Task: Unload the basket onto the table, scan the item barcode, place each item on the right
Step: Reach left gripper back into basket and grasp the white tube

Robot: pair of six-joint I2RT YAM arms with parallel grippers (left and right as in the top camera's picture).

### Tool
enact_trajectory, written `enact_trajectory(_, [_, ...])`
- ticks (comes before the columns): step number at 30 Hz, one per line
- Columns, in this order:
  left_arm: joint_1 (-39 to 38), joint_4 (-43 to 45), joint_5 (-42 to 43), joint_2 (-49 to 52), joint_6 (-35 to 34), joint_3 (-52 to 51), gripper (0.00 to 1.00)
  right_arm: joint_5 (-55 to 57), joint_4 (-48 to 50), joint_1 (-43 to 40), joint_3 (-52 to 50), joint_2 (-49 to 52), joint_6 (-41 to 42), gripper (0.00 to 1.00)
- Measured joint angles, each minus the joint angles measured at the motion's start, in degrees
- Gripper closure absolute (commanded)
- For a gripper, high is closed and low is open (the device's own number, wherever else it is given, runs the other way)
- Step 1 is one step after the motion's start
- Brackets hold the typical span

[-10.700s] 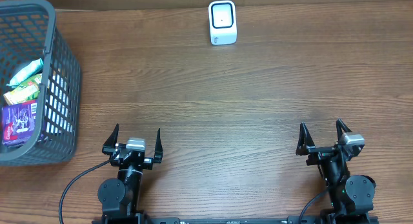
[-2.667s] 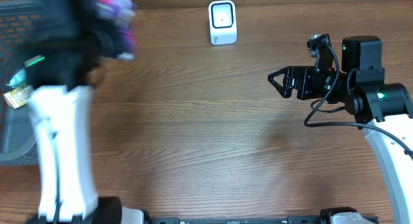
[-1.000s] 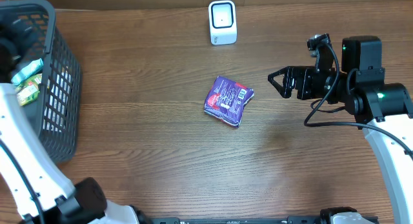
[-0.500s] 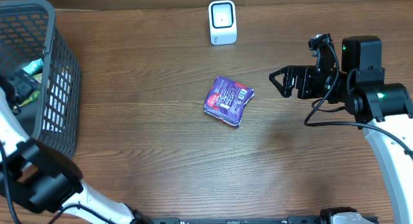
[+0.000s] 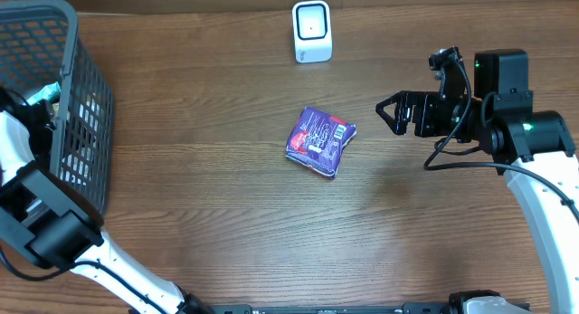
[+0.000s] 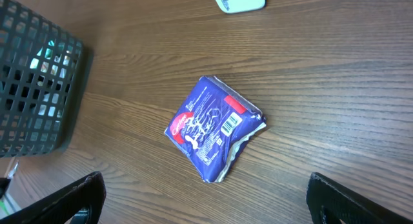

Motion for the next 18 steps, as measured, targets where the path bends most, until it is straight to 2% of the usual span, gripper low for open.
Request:
enact_trajectory(1, [-0.11,0.09,0.46,0.74,0.37,0.00,0.26,-0.02,-0.02,0.00,0.00,0.35,0.00,0.00])
enact_trajectory(3, [-0.24,0.63,0.81,1.81,1.25,0.00,0.48,-0.04,0.02,0.00,0.00,1.01,-0.02,0.00])
enact_trajectory(6, [-0.70,1.46,0.70,2.34,1.79,0.04,0.96,-0.07,0.02,0.00,0.00,1.88,0.00,0.00])
enact_trajectory(13, [-1.57,-2.73,1.90,3.28,1.09,3.06,0.96,-0.33,1.49,0.00,0.00,2.19,0.02,0.00])
enact_trajectory(16, [-1.64,-8.22,1.86,4.15,-2.80,8.33,0.96,-0.50,1.60,0.00,0.00,2.19,0.02,0.00])
enact_trajectory(18, [-1.66,-11.04,1.11,3.80,-7.13,15.37,0.96,-0.52,1.66,0.00,0.00,2.19,0.00,0.00])
